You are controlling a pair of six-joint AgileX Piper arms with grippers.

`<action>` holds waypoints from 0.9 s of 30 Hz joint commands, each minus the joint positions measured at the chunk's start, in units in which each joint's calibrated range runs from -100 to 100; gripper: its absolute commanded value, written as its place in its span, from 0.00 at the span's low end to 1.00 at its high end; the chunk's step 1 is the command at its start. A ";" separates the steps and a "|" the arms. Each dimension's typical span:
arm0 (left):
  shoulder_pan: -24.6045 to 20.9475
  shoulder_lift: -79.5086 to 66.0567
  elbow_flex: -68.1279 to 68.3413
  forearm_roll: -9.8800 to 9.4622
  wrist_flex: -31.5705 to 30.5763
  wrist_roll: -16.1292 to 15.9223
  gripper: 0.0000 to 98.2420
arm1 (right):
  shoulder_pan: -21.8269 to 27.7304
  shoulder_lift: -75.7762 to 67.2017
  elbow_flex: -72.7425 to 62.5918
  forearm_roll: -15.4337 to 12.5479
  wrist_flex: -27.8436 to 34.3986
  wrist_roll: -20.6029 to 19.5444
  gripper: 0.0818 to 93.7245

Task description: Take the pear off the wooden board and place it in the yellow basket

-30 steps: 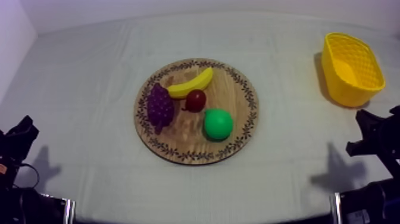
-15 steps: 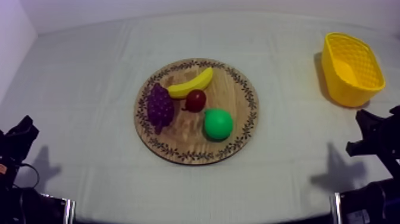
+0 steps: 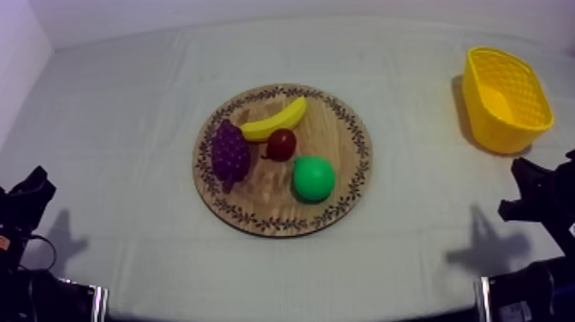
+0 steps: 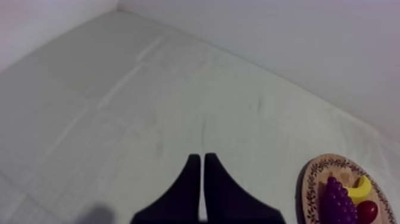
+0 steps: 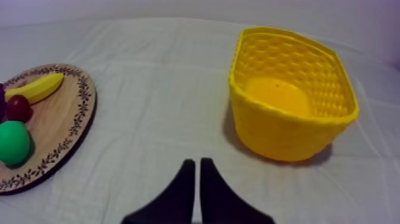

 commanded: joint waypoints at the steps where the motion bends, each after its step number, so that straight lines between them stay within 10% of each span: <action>1: -0.02 0.02 0.02 0.00 0.05 0.02 0.00 | 0.01 -0.03 -0.01 0.02 -0.01 0.56 0.00; 14: -0.02 0.02 0.02 0.00 0.05 0.02 0.00 | -1.22 -0.03 -0.01 0.05 0.04 4.17 0.00; 27: -0.02 0.02 0.02 0.00 0.05 0.04 0.00 | -5.48 3.93 -9.11 8.96 4.82 -14.25 0.06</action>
